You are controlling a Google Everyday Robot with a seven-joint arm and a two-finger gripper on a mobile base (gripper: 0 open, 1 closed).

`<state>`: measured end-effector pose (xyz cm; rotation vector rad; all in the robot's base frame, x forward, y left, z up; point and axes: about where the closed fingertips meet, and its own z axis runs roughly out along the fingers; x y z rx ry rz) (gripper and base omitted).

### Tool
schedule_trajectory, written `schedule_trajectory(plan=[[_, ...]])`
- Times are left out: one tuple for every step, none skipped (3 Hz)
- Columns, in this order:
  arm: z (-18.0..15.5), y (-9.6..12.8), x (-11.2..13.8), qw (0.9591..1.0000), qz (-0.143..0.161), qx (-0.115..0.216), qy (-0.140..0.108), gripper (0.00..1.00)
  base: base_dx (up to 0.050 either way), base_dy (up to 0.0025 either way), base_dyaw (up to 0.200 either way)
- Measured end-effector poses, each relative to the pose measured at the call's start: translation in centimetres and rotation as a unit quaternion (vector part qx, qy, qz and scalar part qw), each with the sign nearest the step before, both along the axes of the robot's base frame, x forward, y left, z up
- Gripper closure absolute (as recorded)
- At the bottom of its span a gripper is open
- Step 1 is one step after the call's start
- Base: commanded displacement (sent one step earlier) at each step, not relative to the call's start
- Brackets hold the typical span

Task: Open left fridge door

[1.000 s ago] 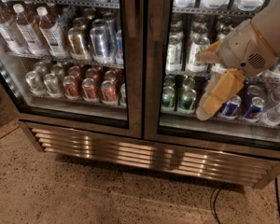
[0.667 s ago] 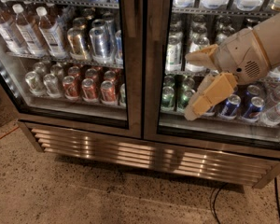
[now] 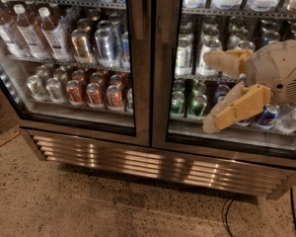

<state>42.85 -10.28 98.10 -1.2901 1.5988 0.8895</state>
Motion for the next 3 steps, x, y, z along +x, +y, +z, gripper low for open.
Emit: schedule_trajectory(plan=[[0.0,0.0,0.0,1.0000,0.000,0.000,0.001,0.00,0.000,0.00000,0.000],[0.1,0.4,0.1,0.9999,0.005,-0.015,0.001,0.00,0.000,0.00000,0.000],[0.7,1.1,0.4,0.9967,0.051,0.062,0.008,0.00,0.000,0.00000,0.000]])
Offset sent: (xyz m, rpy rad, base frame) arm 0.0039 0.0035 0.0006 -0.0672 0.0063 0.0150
